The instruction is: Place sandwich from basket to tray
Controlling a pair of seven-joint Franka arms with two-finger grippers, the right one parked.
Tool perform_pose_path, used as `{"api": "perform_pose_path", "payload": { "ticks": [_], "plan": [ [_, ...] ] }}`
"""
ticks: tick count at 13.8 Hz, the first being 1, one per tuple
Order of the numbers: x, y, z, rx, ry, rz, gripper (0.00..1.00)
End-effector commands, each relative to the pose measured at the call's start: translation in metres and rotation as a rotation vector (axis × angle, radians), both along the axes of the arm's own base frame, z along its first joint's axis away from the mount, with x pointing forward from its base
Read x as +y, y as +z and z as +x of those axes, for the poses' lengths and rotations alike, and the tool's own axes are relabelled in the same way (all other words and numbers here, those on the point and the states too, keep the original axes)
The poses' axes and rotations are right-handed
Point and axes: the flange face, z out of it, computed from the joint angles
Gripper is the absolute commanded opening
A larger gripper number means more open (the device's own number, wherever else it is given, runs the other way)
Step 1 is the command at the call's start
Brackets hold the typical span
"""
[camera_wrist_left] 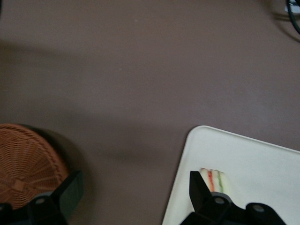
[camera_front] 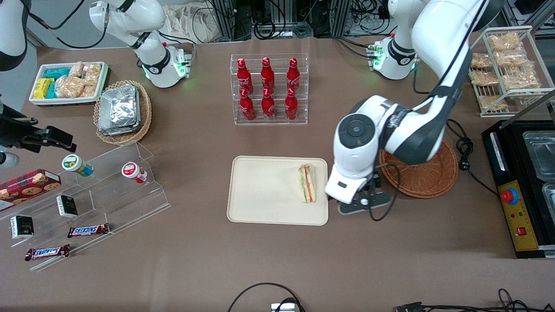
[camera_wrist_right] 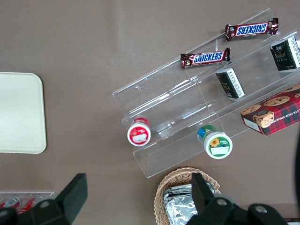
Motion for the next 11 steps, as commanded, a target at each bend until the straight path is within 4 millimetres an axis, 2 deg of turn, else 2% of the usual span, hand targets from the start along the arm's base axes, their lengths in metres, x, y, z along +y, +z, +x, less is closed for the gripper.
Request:
{"api": "perform_pose_path", "payload": {
  "ticks": [1, 4, 6, 8, 11],
  "plan": [
    [0.03, 0.025, -0.001, 0.02, 0.025, 0.034, 1.0],
    [0.059, 0.042, 0.001, 0.059, 0.01, 0.033, 1.0],
    [0.062, 0.049, -0.003, 0.063, -0.017, 0.031, 1.0],
    [0.083, 0.06, -0.006, 0.081, -0.043, 0.014, 1.0],
    [0.145, 0.086, -0.016, 0.117, -0.106, -0.023, 1.0]
  ]
}}
